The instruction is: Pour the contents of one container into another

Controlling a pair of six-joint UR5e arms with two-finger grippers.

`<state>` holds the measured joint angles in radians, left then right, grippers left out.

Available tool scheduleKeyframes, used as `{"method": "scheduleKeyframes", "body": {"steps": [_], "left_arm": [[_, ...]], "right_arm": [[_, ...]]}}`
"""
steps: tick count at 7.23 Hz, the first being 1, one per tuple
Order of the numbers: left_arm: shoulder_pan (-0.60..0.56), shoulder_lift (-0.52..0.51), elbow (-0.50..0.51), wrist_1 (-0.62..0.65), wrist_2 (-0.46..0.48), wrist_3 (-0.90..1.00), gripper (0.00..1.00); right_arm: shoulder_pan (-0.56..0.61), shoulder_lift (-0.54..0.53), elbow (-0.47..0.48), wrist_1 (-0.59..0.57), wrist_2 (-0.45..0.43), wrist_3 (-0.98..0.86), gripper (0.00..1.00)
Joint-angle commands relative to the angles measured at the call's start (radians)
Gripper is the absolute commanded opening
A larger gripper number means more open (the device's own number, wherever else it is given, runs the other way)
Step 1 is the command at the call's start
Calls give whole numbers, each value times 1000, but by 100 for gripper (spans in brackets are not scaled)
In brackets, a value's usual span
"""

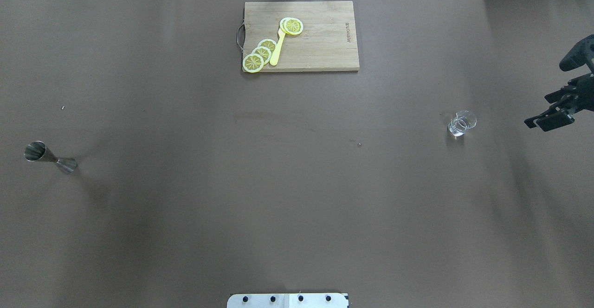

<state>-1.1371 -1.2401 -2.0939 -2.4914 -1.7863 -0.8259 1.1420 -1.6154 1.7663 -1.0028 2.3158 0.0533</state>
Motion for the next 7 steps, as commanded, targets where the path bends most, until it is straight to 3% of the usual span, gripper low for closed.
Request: {"method": "scheduleKeyframes", "body": {"steps": [1, 3, 4, 6, 7], "left_arm": [[109, 51, 2, -80, 131, -106, 97], [241, 92, 2, -83, 333, -214, 97], [279, 108, 3, -104, 376, -258, 97], [443, 152, 23, -147, 634, -295, 97], [483, 152, 61, -203, 709, -300, 97]], "right_arm": [[-59, 22, 22, 36, -34, 185, 100], [-116, 23, 7, 93, -87, 250, 100], [-142, 28, 8, 131, -110, 302, 100], [-177, 26, -11, 215, -191, 326, 100], [-201, 34, -84, 325, -232, 326, 100]]}}
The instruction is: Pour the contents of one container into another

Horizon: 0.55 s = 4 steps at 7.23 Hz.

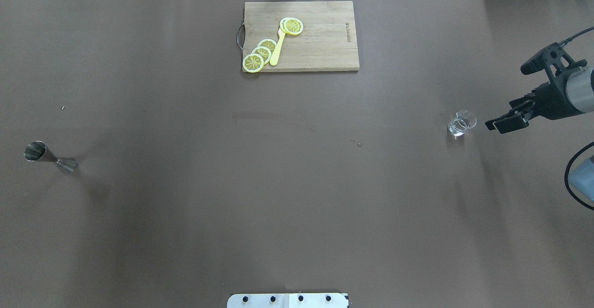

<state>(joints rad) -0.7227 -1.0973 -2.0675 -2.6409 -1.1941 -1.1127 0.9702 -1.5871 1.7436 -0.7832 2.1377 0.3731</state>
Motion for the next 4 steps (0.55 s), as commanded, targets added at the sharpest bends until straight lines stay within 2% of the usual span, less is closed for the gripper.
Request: {"method": "scheduleKeyframes", "body": {"steps": [1, 2, 3, 4], "left_arm": [[90, 10, 52, -86, 132, -15, 97], [148, 10, 79, -131, 233, -15, 97], [220, 2, 130, -172, 343, -24, 97], [244, -10, 165, -200, 359, -42, 97]], "right_arm": [[-33, 34, -169, 231, -55, 13, 100], [-54, 48, -206, 304, -58, 71, 100], [-68, 65, -208, 315, -62, 114, 100], [-77, 71, -210, 315, -74, 115, 100]]}}
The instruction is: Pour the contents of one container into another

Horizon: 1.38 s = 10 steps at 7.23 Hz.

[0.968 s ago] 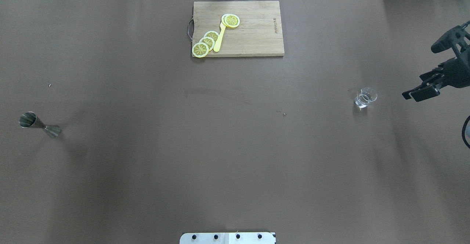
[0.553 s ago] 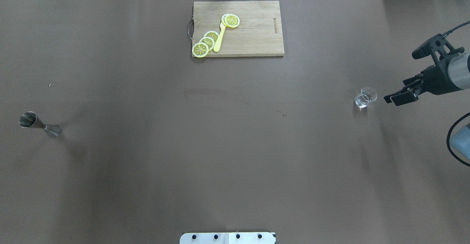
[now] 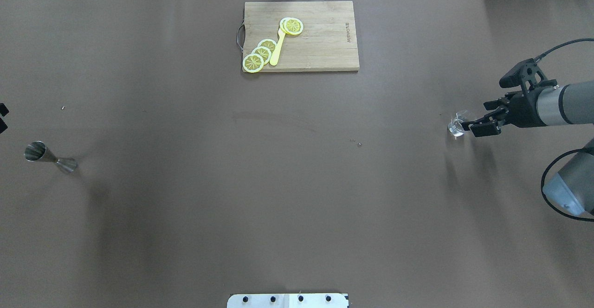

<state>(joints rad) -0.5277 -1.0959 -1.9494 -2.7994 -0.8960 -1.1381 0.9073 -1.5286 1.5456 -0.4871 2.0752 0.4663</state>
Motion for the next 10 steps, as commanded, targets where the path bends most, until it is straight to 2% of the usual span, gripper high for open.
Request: {"method": "scheduleKeyframes", "body": {"steps": [1, 2, 4, 6, 7, 9, 10], "left_arm": [[102, -15, 73, -67, 137, -20, 97], [157, -30, 111, -90, 207, -23, 97], [221, -65, 180, -100, 299, -58, 97], [241, -96, 225, -100, 334, -74, 97], [271, -114, 262, -98, 383, -86, 97], [284, -160, 303, -98, 402, -88, 97], [290, -177, 319, -98, 410, -86, 97]], "right_arm": [[-25, 13, -12, 21, -24, 21, 100], [-33, 13, -13, 28, -39, 20, 100], [-53, 22, -129, 208, -49, 23, 100], [-54, 25, -136, 229, -62, 23, 100], [-56, 25, -136, 240, -76, 22, 100], [-56, 16, -157, 341, -79, 23, 100], [-64, 16, -162, 347, -108, 22, 100]]}}
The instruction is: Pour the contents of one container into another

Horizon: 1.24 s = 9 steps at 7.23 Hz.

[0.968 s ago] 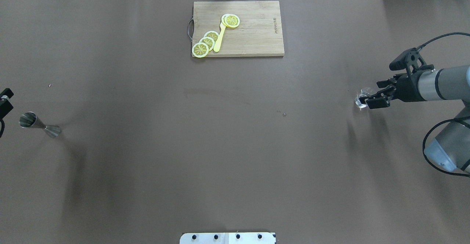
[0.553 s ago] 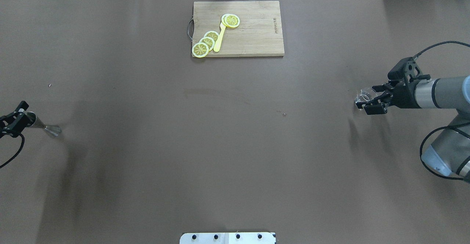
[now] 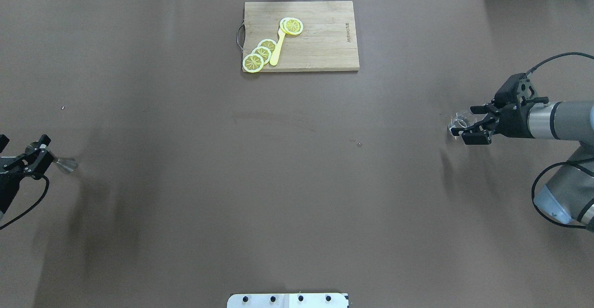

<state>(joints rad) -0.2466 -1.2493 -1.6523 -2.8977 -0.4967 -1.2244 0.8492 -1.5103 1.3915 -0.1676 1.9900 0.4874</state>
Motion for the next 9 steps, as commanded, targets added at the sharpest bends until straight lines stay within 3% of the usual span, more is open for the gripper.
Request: {"method": "scheduleKeyframes", "body": {"steps": [1, 3, 7, 9], "left_arm": [[10, -48, 40, 0, 23, -1, 97], [21, -51, 58, -1, 47, -3, 97], [40, -130, 183, -1, 110, -46, 97], [41, -159, 220, -3, 127, -46, 97]], "right_arm": [[-28, -5, -18, 30, -64, -1, 100], [-50, 1, -87, 152, -89, 2, 100], [-64, 5, -88, 163, -129, 2, 100], [-68, 5, -92, 163, -128, 2, 85]]}}
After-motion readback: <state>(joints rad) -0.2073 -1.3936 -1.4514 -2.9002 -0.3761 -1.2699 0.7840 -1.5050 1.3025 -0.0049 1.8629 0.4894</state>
